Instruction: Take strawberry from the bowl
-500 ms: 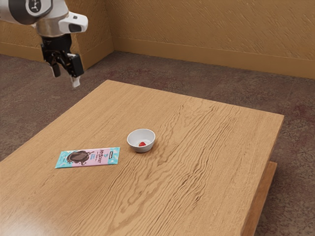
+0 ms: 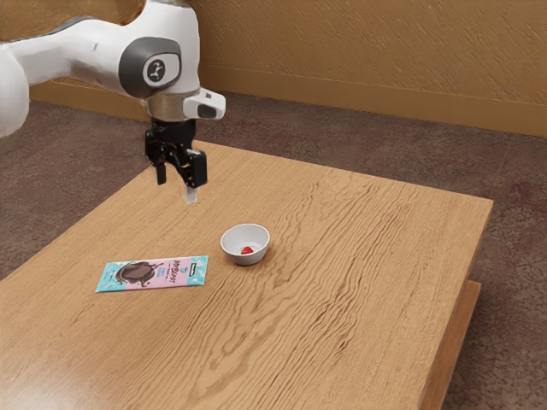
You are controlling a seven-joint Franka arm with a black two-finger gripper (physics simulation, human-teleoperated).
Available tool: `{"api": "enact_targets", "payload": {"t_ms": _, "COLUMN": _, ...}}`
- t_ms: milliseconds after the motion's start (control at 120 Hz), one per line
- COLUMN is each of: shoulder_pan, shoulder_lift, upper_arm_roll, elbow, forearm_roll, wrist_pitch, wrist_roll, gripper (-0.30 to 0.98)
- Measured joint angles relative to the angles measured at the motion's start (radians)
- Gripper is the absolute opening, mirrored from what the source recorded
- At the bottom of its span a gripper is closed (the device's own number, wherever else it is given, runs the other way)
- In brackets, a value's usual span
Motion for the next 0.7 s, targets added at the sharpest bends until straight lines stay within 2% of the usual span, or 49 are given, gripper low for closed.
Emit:
{"api": "enact_targets", "payload": {"t_ms": 108, "shoulder_pan": 0.006, "shoulder_lift": 0.114, "upper_arm_roll": -0.004, "elbow": 0.072, "forearm_roll": -0.001, "wrist_pitch": 0.035, "wrist_roll": 0.051, "gripper": 0.55}}
{"api": "enact_targets", "payload": {"t_ms": 250, "shoulder_pan": -0.025, "shoulder_lift": 0.173, "upper_arm_roll": -0.008, "elbow": 0.092, "forearm_roll": 0.013, "wrist_pitch": 0.107, "wrist_roll": 0.132, "gripper": 0.49}}
{"api": "enact_targets", "payload": {"t_ms": 700, "shoulder_pan": -0.008, "shoulder_lift": 0.304, "upper_arm_roll": -0.028, "elbow": 0.130, "forearm_roll": 0.002, "wrist_pitch": 0.255, "wrist_roll": 0.492, "gripper": 0.45}}
